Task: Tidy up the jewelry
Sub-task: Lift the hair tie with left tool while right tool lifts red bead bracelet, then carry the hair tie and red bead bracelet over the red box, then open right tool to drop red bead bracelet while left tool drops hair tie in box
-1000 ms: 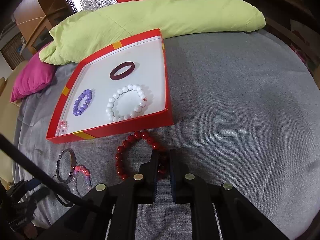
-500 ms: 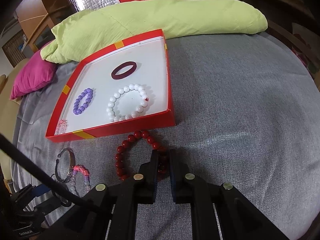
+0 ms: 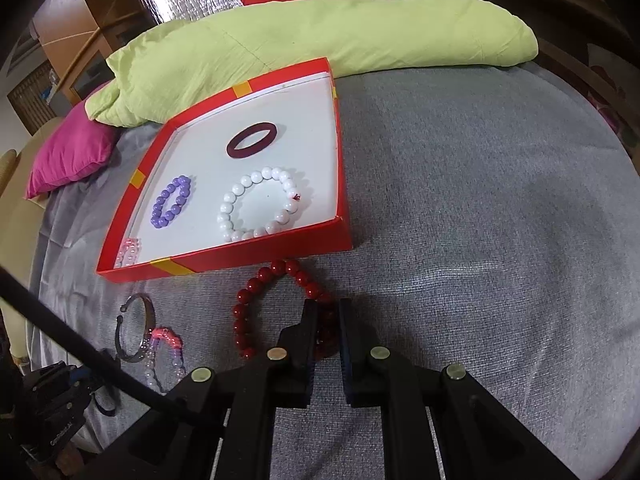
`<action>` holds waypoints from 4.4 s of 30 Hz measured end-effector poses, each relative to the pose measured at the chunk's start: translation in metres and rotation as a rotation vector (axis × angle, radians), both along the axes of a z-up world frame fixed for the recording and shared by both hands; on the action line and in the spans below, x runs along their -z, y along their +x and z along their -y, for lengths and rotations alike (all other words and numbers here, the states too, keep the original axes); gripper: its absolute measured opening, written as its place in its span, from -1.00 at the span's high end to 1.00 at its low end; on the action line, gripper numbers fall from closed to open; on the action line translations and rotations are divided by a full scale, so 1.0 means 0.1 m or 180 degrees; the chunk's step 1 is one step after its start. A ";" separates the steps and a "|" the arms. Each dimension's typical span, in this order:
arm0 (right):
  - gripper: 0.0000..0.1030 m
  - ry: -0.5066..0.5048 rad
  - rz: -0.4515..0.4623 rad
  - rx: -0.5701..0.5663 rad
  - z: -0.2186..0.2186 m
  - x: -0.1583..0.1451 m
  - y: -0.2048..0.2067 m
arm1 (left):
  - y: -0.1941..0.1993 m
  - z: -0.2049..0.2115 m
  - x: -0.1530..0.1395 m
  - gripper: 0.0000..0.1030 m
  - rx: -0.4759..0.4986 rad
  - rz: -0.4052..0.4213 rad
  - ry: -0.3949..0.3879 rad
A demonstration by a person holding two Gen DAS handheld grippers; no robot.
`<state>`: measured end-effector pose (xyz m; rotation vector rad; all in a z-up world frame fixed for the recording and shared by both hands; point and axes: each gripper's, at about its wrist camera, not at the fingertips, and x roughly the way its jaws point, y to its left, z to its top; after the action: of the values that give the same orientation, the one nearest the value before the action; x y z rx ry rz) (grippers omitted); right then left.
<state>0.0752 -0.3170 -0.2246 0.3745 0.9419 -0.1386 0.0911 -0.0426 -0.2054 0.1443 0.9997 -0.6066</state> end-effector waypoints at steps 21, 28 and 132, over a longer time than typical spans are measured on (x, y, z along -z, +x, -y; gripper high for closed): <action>0.79 0.0602 0.0551 -0.0279 -0.05 -0.33 -0.13 | 0.07 -0.11 -0.28 0.86 -0.0190 0.0359 -0.0233; 0.79 0.0688 0.0870 -0.0366 -0.05 -0.51 -0.23 | 0.06 0.03 -0.39 0.86 -0.0164 0.0540 -0.0304; 0.41 0.0553 0.0831 -0.0161 -0.10 -0.74 0.93 | 1.14 0.24 -0.67 -0.29 -0.0792 0.0888 -0.0004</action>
<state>0.1681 -0.3074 -0.1510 0.5157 0.7063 0.0387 0.2046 -0.0668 -0.1380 0.0981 0.7324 -0.3479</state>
